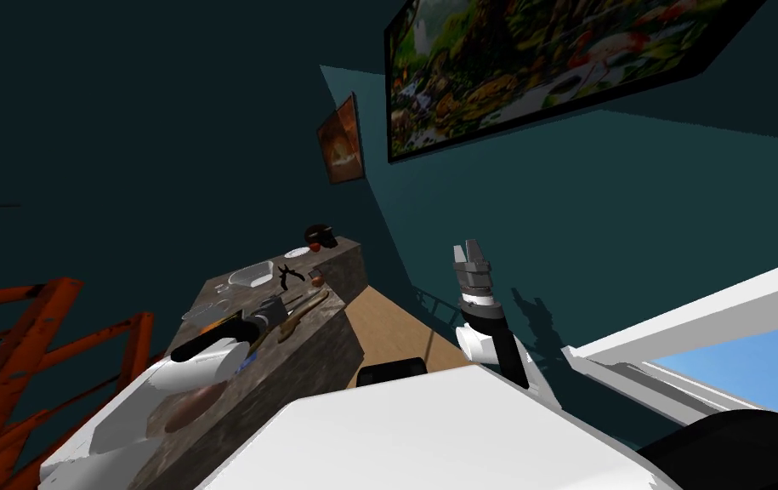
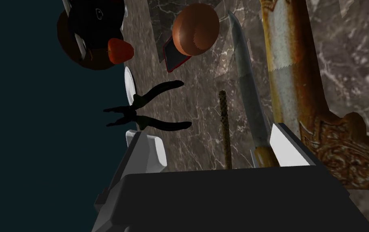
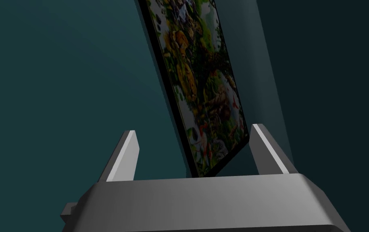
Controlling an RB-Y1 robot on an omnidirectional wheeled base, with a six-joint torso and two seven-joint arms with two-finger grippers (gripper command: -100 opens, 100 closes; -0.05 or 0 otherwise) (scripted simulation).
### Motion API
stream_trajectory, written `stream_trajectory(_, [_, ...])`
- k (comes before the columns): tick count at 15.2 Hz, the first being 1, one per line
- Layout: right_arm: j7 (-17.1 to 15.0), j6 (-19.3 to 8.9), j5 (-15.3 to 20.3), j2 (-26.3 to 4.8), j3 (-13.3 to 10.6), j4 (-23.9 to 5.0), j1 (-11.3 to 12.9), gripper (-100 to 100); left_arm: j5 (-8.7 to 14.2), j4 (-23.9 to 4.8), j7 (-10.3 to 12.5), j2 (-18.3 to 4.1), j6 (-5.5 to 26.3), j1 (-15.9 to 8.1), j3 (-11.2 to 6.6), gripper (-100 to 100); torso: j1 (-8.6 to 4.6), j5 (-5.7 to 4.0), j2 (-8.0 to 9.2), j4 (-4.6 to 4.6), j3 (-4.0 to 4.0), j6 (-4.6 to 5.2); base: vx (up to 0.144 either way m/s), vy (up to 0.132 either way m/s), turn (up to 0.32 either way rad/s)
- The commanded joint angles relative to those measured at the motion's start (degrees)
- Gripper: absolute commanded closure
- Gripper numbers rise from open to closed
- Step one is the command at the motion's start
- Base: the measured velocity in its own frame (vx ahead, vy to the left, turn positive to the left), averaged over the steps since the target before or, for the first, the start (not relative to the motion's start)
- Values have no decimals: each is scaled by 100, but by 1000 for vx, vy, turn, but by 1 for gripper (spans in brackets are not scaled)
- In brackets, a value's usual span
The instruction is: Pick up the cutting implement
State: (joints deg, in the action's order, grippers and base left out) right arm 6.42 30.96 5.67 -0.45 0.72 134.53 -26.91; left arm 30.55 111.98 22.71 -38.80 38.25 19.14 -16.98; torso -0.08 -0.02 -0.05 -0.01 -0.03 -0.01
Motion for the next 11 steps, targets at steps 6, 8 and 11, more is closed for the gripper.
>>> stream_trajectory(6, [0, 0, 0, 0, 0, 0, 0, 0, 340, -251, 315, -273, 876, -124, -171, -100, -1, 0, -2, 0, -1, 3, 17, -23, -86])
stream_trajectory(8, [0, 0, 0, 0, 0, 0, 0, 0, 340, -251, 315, -273, 1041, -124, -171, -100, -2, -1, -3, -1, -1, 1, 15, -17, -26])
stream_trajectory(11, [0, 0, 0, 0, 0, 0, 0, 0, 503, -379, 462, -395, 1429, -181, -250, -100, -3, -1, -5, -1, -2, 3, 23, -21, -94])
